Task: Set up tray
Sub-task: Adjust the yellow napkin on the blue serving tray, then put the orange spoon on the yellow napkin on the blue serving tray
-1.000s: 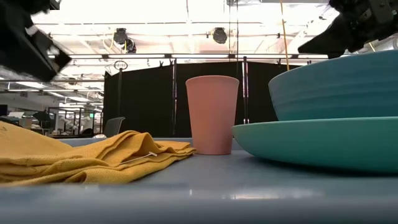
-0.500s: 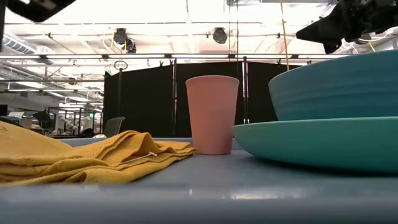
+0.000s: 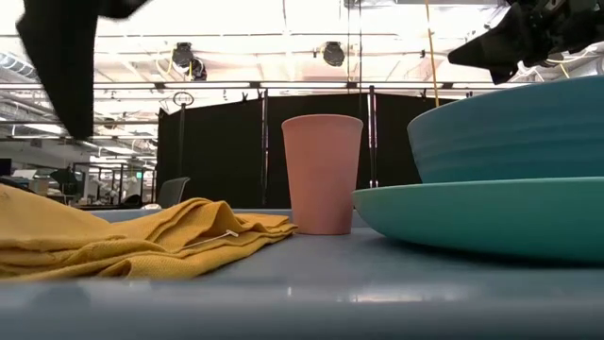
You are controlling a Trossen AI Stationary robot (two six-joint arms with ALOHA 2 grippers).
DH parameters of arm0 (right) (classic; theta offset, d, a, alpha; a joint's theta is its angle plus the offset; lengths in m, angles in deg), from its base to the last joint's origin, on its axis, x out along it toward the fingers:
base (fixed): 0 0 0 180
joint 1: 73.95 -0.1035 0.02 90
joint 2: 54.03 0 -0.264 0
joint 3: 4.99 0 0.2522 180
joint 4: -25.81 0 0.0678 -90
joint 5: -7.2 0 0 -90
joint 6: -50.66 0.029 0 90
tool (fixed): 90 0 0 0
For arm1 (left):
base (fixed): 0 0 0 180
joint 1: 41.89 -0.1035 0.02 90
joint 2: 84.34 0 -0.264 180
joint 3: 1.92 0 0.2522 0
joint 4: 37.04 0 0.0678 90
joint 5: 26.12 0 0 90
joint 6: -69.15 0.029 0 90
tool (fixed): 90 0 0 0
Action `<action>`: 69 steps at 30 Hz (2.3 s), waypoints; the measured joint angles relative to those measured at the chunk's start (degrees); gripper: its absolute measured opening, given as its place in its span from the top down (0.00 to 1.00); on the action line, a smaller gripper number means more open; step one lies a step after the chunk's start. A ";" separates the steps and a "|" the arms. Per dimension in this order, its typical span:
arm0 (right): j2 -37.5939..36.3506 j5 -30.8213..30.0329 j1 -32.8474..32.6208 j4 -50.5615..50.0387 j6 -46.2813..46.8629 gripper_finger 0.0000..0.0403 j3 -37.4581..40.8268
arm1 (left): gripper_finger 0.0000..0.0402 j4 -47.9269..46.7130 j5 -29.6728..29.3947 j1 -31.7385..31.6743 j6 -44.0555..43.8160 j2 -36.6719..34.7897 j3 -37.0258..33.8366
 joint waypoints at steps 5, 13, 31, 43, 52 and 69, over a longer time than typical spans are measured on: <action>0.09 0.00 0.00 0.02 0.44 1.00 0.00 | 0.38 -0.23 3.41 -0.45 1.14 2.41 -0.08; 0.09 0.00 0.00 0.19 0.43 1.00 0.00 | 0.44 -1.91 3.34 0.60 -1.46 1.76 -0.05; 0.10 -0.02 0.00 -0.04 1.20 1.00 0.00 | 0.71 -1.60 6.24 -0.59 3.00 2.46 -0.05; 0.11 -0.02 0.00 -0.09 1.18 1.00 0.00 | 0.97 6.51 11.71 -1.36 1.68 2.18 -0.08; 0.11 -0.02 0.00 -0.09 1.94 1.00 0.02 | 0.98 11.93 11.51 -4.33 0.63 2.15 -0.08; 0.11 2.93 0.00 0.35 2.15 1.00 1.31 | 0.69 12.68 19.03 -5.80 2.10 1.76 -0.05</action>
